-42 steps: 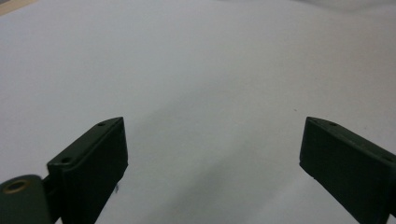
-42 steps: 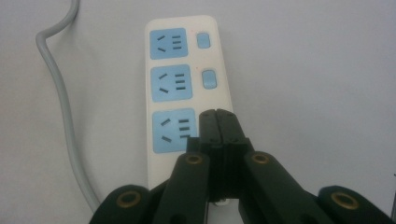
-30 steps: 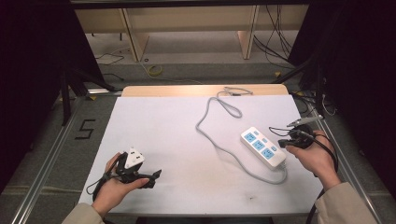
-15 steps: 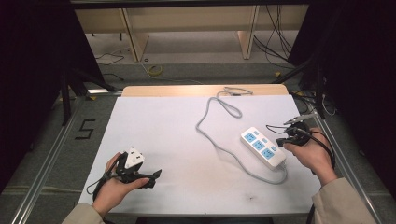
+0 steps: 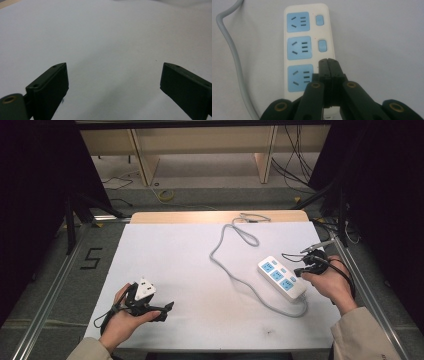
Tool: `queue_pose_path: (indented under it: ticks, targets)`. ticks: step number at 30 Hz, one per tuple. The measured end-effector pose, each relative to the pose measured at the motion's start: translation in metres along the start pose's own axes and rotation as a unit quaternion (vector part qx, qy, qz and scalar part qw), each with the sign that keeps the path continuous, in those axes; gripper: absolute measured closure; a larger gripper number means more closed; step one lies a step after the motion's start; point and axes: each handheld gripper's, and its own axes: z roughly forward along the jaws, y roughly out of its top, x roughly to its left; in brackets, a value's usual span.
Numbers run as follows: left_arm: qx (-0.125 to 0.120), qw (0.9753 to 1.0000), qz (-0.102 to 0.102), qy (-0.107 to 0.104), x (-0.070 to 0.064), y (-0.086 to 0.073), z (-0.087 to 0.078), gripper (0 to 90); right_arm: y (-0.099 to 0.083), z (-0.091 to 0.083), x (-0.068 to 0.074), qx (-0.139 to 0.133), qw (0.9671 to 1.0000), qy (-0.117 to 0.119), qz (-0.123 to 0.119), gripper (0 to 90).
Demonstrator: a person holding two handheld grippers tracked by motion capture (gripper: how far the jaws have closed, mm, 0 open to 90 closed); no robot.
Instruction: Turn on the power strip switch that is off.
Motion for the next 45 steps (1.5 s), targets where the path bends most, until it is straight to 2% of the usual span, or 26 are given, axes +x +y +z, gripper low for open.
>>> queue_pose_path:
  ticks: [25, 45]
  targets:
    - [-0.001, 1.0, -0.001, -0.001, 0.0, 0.0, 0.0, 7.9, 0.007, 0.019, 0.0, 0.042, 0.999, 0.003, -0.011, 90.0]
    - [-0.001, 1.0, -0.001, -0.001, 0.0, 0.0, 0.0, 7.9, 0.008, 0.024, -0.001, 0.068, 0.9976, 0.01, -0.01, 90.0]
